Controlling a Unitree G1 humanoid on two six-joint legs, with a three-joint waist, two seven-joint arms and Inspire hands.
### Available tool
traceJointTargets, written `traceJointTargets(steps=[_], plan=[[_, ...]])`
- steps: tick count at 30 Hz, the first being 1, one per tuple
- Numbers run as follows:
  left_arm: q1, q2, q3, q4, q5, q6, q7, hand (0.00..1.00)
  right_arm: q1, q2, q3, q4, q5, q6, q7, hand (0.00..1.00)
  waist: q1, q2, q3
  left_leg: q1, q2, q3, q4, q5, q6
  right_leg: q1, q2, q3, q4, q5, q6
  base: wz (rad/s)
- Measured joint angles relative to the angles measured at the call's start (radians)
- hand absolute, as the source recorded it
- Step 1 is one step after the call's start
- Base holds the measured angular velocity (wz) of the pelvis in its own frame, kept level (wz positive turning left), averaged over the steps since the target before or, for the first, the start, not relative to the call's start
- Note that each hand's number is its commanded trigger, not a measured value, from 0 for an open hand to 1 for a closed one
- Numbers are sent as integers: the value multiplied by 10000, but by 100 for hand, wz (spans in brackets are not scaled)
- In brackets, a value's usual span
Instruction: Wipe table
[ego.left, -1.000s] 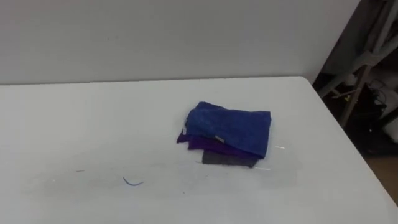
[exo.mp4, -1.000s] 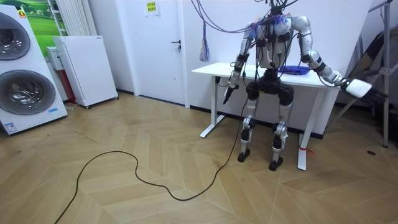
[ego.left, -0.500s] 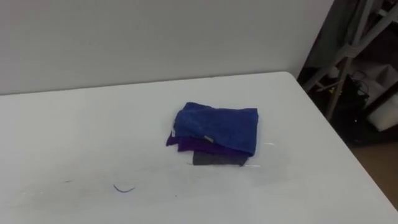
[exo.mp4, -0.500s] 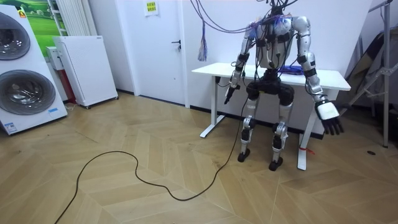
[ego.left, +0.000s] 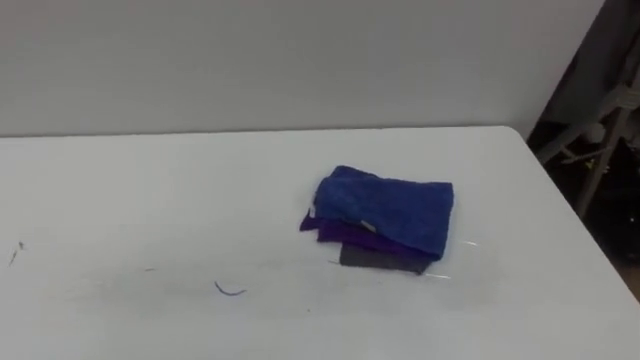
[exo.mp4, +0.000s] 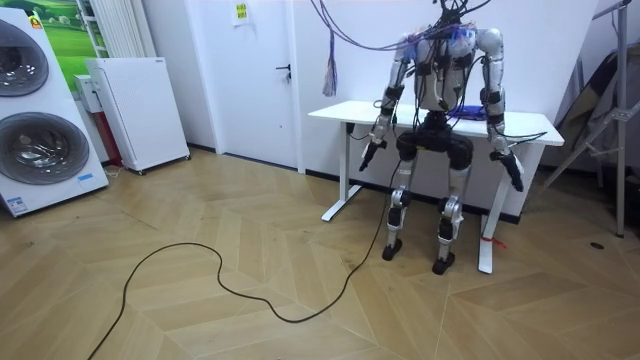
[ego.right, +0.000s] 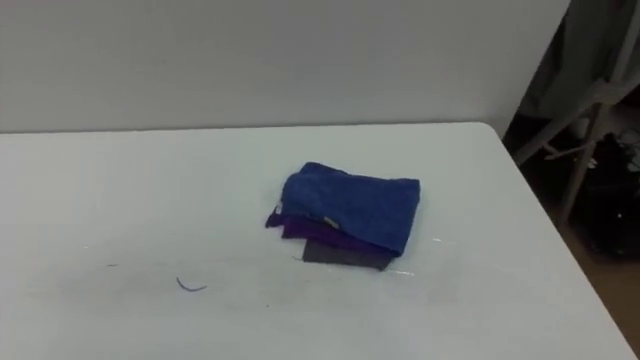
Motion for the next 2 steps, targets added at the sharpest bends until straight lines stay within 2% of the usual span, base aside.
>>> traceJointTargets(steps=[2], plan=[[9,-63,-4,2,123,45,15,0,86,40,42,-36,-378,90,234,0,29,35,22,-14,-2,-17,0,4,-4,5,0,-18,-8,-1,9,2]])
